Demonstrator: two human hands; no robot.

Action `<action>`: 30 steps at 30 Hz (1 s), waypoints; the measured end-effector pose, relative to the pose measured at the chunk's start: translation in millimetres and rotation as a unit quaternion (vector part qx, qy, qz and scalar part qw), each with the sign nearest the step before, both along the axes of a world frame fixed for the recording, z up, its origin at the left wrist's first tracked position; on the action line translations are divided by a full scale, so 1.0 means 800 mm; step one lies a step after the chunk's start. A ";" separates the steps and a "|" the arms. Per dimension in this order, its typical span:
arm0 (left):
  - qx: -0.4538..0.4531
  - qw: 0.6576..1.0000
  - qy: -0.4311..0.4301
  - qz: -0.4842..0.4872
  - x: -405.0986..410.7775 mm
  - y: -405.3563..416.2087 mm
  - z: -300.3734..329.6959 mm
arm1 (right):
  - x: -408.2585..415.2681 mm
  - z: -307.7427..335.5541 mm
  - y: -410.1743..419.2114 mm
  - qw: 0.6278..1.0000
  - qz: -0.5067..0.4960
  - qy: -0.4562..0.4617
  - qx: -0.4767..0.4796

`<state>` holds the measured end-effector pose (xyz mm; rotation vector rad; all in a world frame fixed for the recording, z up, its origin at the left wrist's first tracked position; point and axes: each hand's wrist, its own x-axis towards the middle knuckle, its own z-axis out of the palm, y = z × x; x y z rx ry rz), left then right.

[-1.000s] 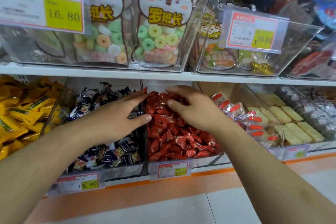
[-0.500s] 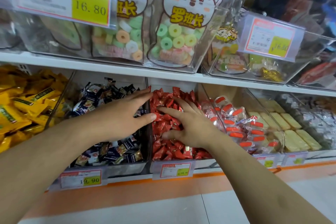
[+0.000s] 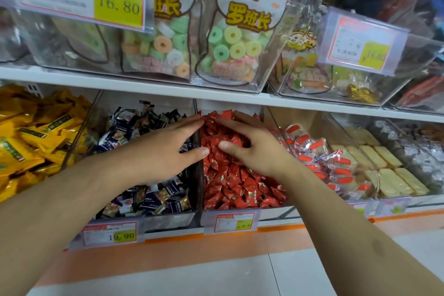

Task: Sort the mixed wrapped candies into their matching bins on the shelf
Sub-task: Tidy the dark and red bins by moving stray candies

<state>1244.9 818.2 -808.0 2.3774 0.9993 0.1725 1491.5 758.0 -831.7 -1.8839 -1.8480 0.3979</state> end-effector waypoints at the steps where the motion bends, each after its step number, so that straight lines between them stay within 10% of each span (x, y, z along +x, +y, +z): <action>1: -0.002 1.000 -0.004 -0.002 -0.001 0.000 0.000 | 0.000 0.008 -0.008 1.000 0.001 0.000 0.009; 10: -0.003 1.000 0.009 0.000 -0.001 -0.002 0.002 | -0.035 0.025 -0.074 0.972 0.029 -0.099 -0.212; 18: -0.005 1.000 0.013 0.002 0.002 -0.002 0.003 | -0.046 -0.012 -0.013 0.981 -0.027 -0.132 -0.139; 30: 0.002 1.000 -0.003 0.007 0.002 -0.002 0.005 | -0.001 0.062 -0.072 0.995 -0.040 0.083 -0.047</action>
